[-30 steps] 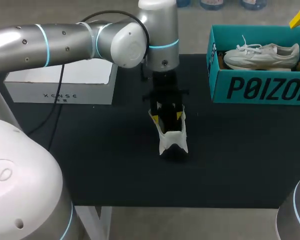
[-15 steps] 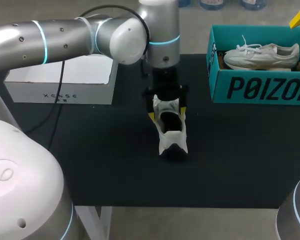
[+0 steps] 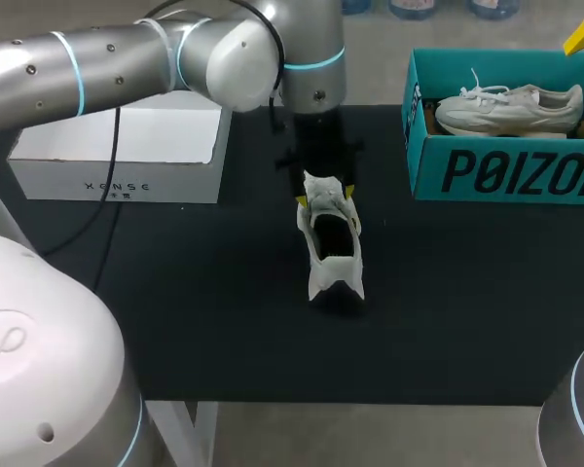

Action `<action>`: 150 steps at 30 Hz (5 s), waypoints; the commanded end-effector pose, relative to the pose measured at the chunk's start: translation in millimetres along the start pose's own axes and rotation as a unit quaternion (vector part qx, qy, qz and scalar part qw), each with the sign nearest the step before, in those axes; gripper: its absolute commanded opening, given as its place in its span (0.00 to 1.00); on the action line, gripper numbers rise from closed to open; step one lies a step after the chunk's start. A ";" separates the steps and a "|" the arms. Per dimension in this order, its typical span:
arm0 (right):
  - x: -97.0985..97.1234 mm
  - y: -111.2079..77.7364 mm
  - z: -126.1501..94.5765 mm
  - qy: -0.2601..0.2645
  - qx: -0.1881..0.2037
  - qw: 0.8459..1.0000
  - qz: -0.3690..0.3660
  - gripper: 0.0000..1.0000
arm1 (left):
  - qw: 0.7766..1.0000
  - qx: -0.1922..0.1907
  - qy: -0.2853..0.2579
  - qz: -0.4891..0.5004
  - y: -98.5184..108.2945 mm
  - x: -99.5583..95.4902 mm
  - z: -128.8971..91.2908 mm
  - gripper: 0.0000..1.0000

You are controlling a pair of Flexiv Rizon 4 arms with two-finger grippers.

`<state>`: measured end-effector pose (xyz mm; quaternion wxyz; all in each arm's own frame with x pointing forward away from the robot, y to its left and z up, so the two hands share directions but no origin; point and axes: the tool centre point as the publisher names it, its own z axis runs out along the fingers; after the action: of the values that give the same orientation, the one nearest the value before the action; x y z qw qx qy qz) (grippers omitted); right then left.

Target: Take the shoe out of the shoebox, open the shoe tongue, remove and reinsert the insole, then place the shoe into the shoebox

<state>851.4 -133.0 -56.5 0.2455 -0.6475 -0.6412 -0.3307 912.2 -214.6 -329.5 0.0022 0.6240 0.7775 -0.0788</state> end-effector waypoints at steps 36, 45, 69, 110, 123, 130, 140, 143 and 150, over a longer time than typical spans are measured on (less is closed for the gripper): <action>0.1 2.0 0.2 -0.001 0.002 1.000 0.000 1.00 | 0.995 0.064 -0.009 -0.071 -44.3 2.0 18.8 0.00; 0.1 2.0 0.2 -0.001 0.002 1.000 0.000 1.00 | 0.995 0.064 -0.009 -0.071 -44.3 2.0 18.8 0.00; 0.1 2.0 0.2 -0.001 0.002 1.000 0.000 1.00 | 0.782 0.027 -0.161 -0.602 -59.9 29.8 -13.2 0.00; 0.1 2.0 0.2 -0.001 0.002 1.000 0.000 1.00 | 0.786 0.039 0.006 -0.618 -116.6 13.7 -32.5 0.66; 0.1 2.0 0.2 -0.001 0.002 1.000 0.000 1.00 | 0.807 0.021 0.023 -0.590 -130.4 8.1 -9.4 1.00; 0.1 2.0 0.2 -0.001 0.002 1.000 0.000 1.00 | 0.828 0.046 0.033 -0.557 -137.2 14.4 8.9 1.00; 0.1 2.0 0.2 -0.001 0.002 1.000 0.000 1.00 | 0.815 0.046 0.043 -0.577 -136.0 17.2 45.5 1.00; 0.1 2.0 0.2 -0.001 0.002 1.000 0.000 1.00 | 0.803 0.051 0.045 -0.592 -137.5 19.5 56.3 1.00; 0.1 2.0 0.2 -0.001 0.002 1.000 0.000 1.00 | 0.794 0.048 0.053 -0.604 -137.2 19.7 79.7 0.97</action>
<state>851.4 -133.0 -56.4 0.2455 -0.6475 -0.6413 -0.3306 766.8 -225.1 -384.7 -0.1087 0.0321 0.9914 -0.0656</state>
